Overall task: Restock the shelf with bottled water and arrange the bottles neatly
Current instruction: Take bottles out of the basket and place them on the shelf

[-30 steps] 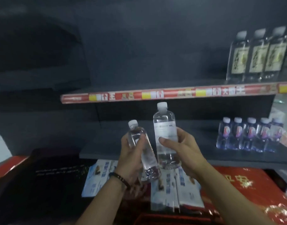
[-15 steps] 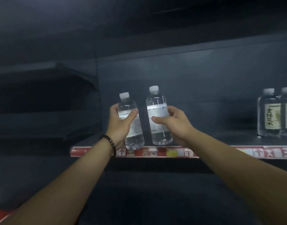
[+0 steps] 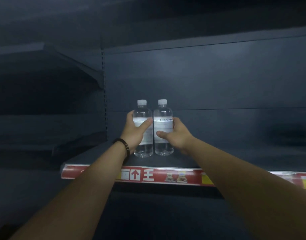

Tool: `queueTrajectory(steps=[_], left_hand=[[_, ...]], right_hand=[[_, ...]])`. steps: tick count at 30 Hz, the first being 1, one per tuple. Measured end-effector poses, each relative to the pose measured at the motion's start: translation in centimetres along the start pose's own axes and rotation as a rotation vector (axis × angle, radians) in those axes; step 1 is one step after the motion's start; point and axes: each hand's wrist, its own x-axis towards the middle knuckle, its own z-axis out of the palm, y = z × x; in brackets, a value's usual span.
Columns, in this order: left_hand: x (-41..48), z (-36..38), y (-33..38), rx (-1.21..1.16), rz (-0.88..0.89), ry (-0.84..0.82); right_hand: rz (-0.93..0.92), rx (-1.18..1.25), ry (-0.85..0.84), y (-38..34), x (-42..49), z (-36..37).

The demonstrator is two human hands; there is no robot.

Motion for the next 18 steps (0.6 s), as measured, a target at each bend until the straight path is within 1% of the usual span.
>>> queueTrajectory(steps=[3,5,7,9,11,13,15,16,18], left_hand=[[0.1,-0.1,0.2,0.045,-0.026,-0.029],[-0.3,-0.2,0.5,0.103,-0.042,-0.017],[-1.3,-0.4,0.8,0.2,-0.094,0.048],[-3.5,-0.4,1.7,0.304,-0.128,0.15],[-7.1,-0.2,3.0,0.352,-0.039,0.26],[-12.0,0.3,4.7,0.285,0.147,0.319],[-18.0,1.0,6.1,0.207,0.316,0.28],[-21.2,1.5,6.3,0.193,0.374,0.241],[-27.8,2.9,5.9,0.169,0.409,0.117]], right_hand=[[0.034,-0.069,-0.039,-0.3,0.8,-0.2],[0.071,-0.131,-0.08,-1.0,0.7,-0.8],[0.082,-0.178,-0.072,-2.3,-0.6,-1.6],[0.033,-0.263,-0.006,-3.9,-3.2,-2.9],[-0.08,-0.33,0.06,-5.7,-7.2,-4.4],[-0.196,-0.294,0.058,-6.9,-12.5,-6.2],[-0.25,-0.211,-0.014,-6.5,-18.2,-7.9],[-0.244,-0.181,-0.062,-5.7,-21.2,-8.8],[-0.182,-0.115,-0.155,-3.6,-27.3,-10.2]])
